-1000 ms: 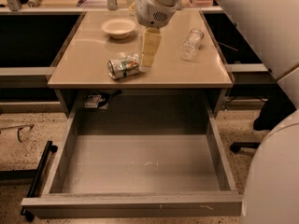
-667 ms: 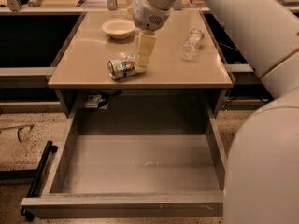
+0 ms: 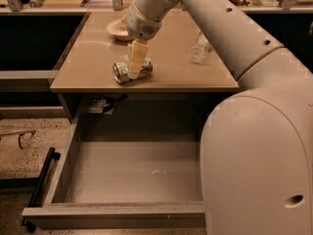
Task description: Place 7up can into top drawer
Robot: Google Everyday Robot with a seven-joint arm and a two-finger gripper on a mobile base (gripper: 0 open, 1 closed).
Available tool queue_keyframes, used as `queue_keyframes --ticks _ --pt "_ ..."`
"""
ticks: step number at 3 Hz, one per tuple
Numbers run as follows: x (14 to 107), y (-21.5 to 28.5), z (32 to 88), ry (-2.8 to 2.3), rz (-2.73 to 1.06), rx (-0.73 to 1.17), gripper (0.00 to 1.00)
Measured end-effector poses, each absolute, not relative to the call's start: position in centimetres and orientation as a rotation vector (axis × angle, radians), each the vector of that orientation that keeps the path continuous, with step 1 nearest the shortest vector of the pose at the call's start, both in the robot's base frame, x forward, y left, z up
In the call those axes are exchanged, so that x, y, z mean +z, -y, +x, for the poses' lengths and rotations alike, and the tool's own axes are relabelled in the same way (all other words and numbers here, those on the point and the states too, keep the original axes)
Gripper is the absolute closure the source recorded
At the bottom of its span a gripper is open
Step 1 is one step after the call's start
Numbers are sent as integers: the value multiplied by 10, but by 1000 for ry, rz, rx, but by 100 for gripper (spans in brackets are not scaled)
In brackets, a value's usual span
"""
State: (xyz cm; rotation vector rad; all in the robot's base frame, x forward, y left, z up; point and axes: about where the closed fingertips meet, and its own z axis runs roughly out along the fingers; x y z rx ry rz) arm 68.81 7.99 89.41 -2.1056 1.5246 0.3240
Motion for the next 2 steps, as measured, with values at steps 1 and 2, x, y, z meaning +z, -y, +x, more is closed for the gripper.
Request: queue_keyframes --ticks 1,2 --pt "894 -80 688 -1525 -2106 324 0" --pt "881 -76 698 -1536 -2096 351 0"
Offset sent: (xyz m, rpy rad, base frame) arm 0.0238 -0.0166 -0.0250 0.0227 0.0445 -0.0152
